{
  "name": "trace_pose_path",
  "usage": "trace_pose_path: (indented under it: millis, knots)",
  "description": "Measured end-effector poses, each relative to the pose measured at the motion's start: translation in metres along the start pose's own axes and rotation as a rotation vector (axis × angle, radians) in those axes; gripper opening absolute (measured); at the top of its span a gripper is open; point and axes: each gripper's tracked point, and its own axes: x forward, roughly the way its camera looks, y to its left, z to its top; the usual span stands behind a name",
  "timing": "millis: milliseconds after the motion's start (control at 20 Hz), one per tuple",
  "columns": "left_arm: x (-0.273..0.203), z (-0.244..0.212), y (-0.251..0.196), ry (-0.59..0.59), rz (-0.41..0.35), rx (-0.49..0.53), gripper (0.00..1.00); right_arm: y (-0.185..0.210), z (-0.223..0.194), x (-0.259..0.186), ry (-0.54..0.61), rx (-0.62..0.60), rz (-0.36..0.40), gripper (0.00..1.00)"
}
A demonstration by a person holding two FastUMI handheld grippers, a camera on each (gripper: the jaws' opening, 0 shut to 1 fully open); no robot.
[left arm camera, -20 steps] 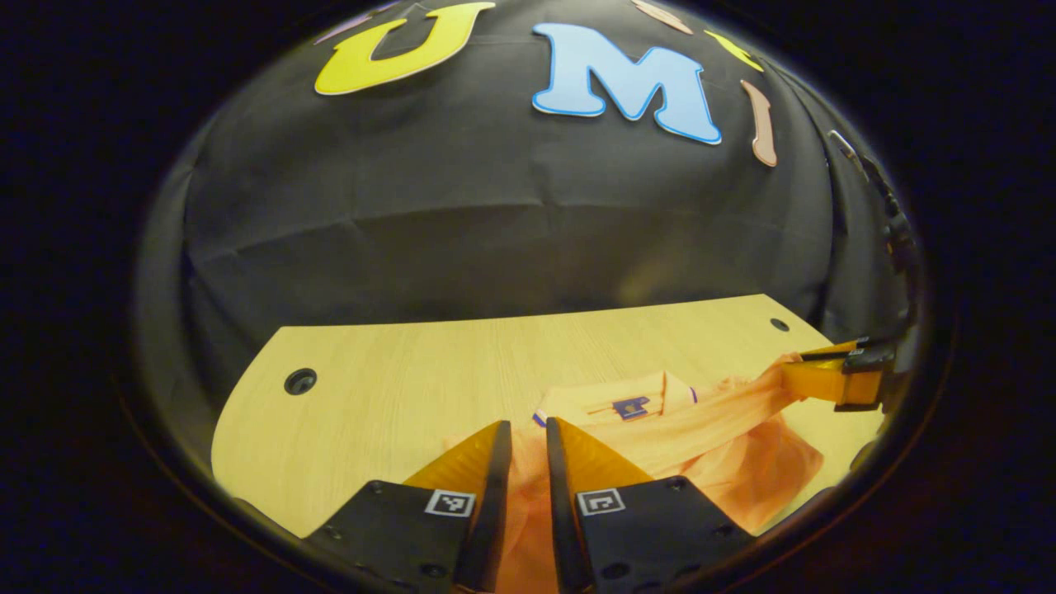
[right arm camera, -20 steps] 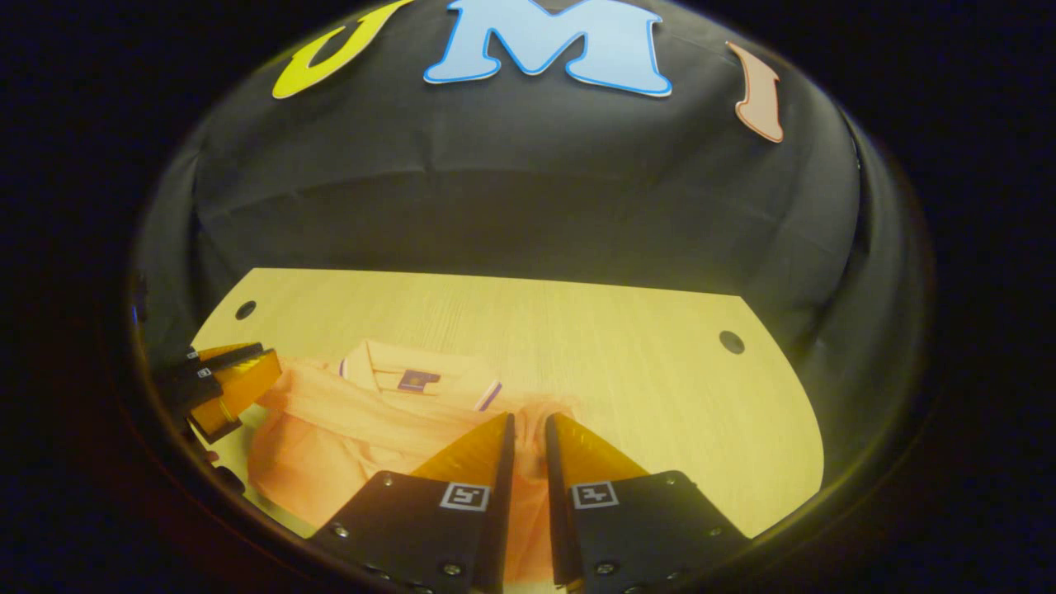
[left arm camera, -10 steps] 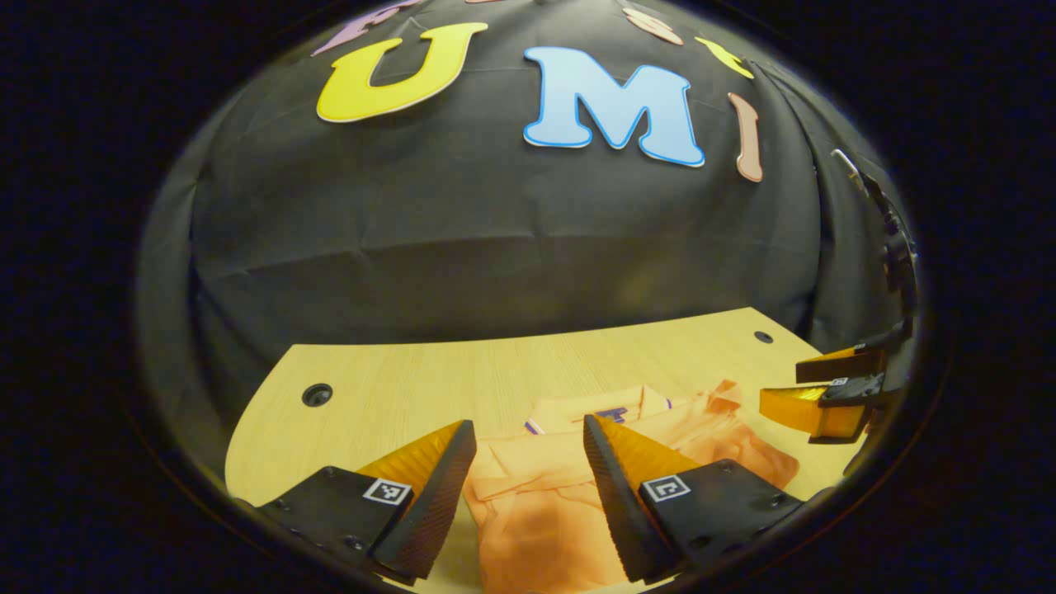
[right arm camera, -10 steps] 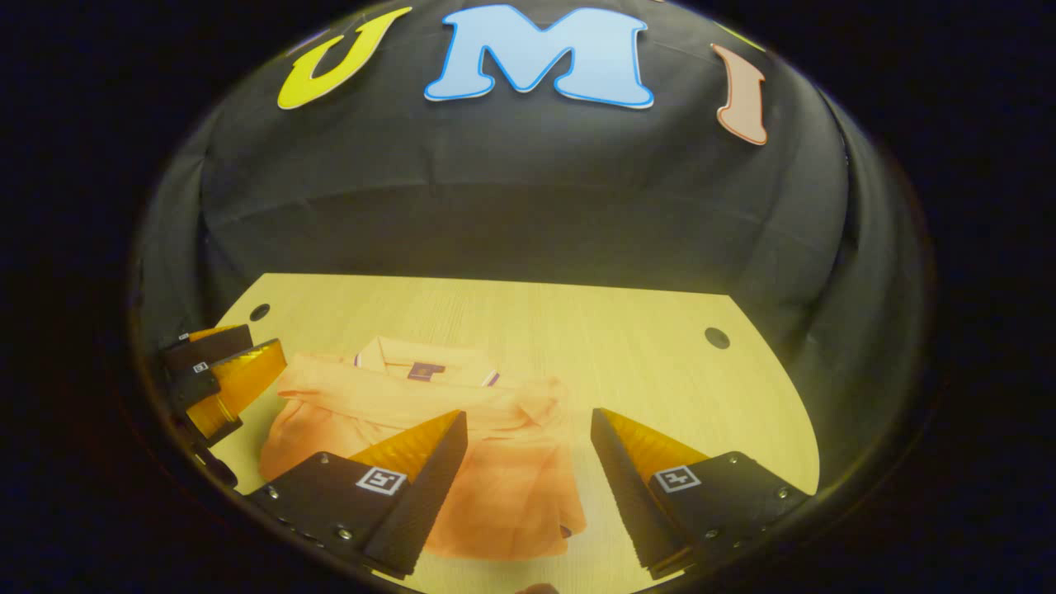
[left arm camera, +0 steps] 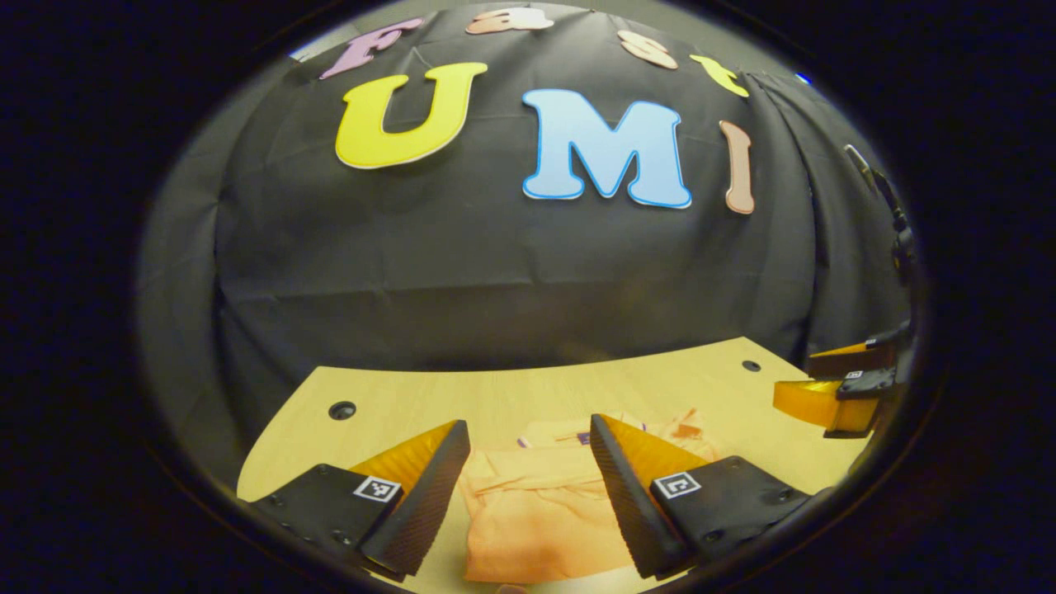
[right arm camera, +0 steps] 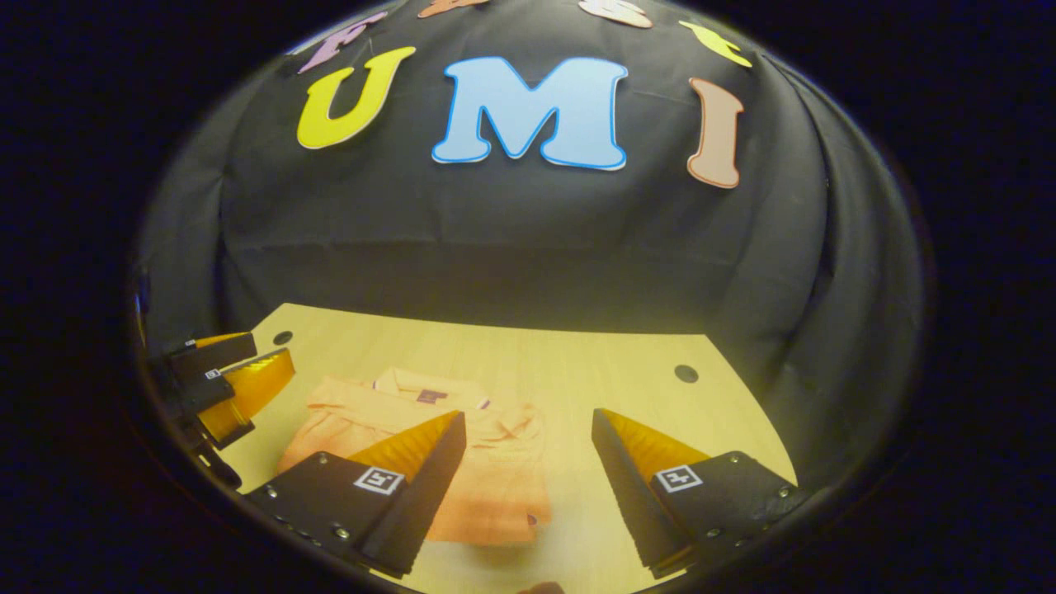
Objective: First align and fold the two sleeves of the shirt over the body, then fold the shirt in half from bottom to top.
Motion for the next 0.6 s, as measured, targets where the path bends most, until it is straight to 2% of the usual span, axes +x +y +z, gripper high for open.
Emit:
trace_pose_path:
  millis: [350, 600]
  knots:
    - [-0.071, 0.038, -0.033, -0.132, 0.024, 0.003, 0.95, -0.015, 0.016, -0.064, -0.122, -0.027, 0.021, 0.95]
    - [-0.120, 0.046, -0.052, -0.198, 0.061, 0.007, 0.94, -0.026, 0.016, -0.110, -0.197, -0.061, 0.033, 0.95]
